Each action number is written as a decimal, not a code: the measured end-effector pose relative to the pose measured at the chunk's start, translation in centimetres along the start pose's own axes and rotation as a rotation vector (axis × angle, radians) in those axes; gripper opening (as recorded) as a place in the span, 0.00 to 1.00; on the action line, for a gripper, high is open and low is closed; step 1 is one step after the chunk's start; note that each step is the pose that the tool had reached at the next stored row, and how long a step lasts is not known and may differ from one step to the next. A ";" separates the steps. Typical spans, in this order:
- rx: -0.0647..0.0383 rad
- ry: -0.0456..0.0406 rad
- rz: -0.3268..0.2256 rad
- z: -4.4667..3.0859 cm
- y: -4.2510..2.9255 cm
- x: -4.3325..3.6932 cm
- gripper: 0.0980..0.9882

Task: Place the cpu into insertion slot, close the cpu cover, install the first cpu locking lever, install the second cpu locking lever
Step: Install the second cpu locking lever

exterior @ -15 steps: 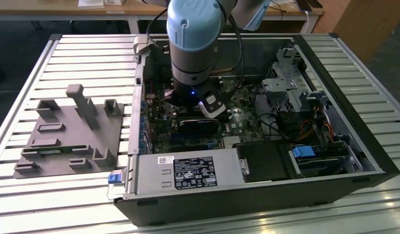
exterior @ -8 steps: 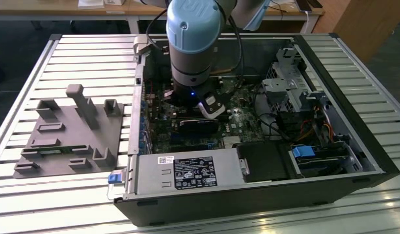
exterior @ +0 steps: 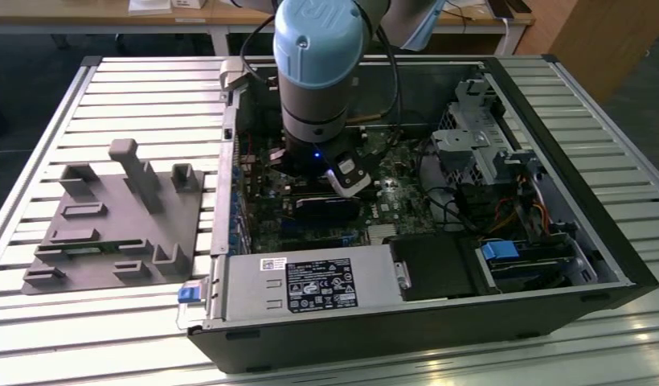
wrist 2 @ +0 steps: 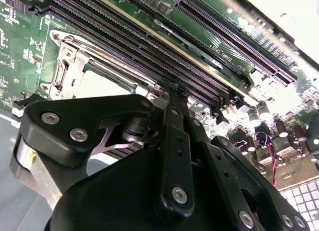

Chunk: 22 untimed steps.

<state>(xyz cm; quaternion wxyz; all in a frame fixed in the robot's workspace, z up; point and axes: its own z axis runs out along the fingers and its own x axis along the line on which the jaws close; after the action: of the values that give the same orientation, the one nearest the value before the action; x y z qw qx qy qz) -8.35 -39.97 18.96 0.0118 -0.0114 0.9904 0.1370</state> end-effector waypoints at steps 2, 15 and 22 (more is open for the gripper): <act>0.000 0.0001 0.000 0.00 0.00 0.01 0.01; 0.002 0.0001 0.000 -0.81 0.15 0.06 0.01; 0.002 0.0000 0.000 -2.36 0.59 0.03 0.01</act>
<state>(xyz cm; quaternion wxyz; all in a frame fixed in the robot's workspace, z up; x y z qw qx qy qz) -8.44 -40.05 21.39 0.0119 -0.0113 0.9905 0.1362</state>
